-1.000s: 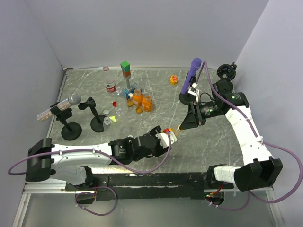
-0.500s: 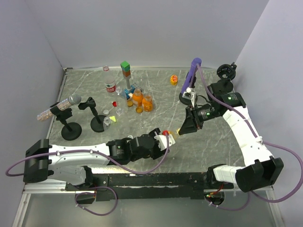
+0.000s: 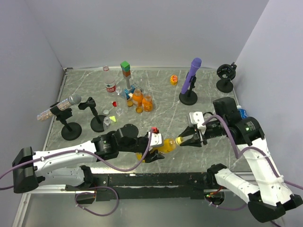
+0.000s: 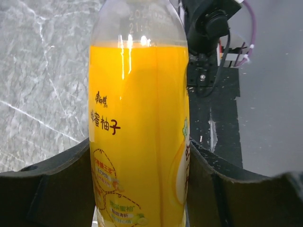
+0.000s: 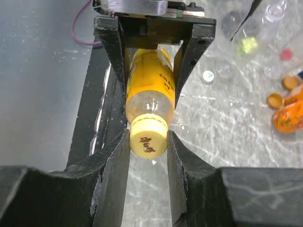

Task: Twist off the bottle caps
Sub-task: Unscrew the bottle cap from the plastic bottle.

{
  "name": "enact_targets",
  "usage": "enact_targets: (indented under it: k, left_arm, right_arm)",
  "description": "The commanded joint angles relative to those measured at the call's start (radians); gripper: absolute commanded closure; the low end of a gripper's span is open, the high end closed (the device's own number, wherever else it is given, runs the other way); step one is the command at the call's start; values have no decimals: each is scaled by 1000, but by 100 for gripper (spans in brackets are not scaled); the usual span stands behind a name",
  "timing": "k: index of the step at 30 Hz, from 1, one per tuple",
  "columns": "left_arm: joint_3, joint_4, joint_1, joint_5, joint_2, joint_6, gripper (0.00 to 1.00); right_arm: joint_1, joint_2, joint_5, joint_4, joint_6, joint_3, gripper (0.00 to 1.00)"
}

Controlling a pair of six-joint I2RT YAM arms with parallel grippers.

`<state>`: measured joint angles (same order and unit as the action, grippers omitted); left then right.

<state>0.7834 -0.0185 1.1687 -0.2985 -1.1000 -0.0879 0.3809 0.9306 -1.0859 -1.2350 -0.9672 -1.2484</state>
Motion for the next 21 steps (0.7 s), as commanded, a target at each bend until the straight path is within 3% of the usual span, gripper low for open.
enact_targets:
  k: [1, 3, 8, 10, 13, 17, 21]
  left_arm:
    - [22, 92, -34, -21, 49, 13, 97]
    - [31, 69, -34, 2, 39, 8, 97]
    - [39, 42, -32, 93, 11, -1, 97]
    - [25, 58, -30, 159, 14, 2, 97]
    - [5, 87, 8, 281, 32, -4, 97]
    - [11, 132, 113, 529, 12, -27, 97]
    - [5, 218, 189, 738, -33, -42, 98]
  right_arm:
    - [7, 40, -32, 55, 17, -6, 80]
    - [9, 45, -10, 101, 126, -11, 68]
    - [6, 14, 75, 166, 301, -69, 17]
    - [-13, 10, 101, 152, 341, -126, 4]
    - [-57, 1, 142, 175, 491, -167, 1]
    - [-102, -18, 126, 192, 721, -96, 1]
    - [-103, 26, 148, 88, 742, -71, 1]
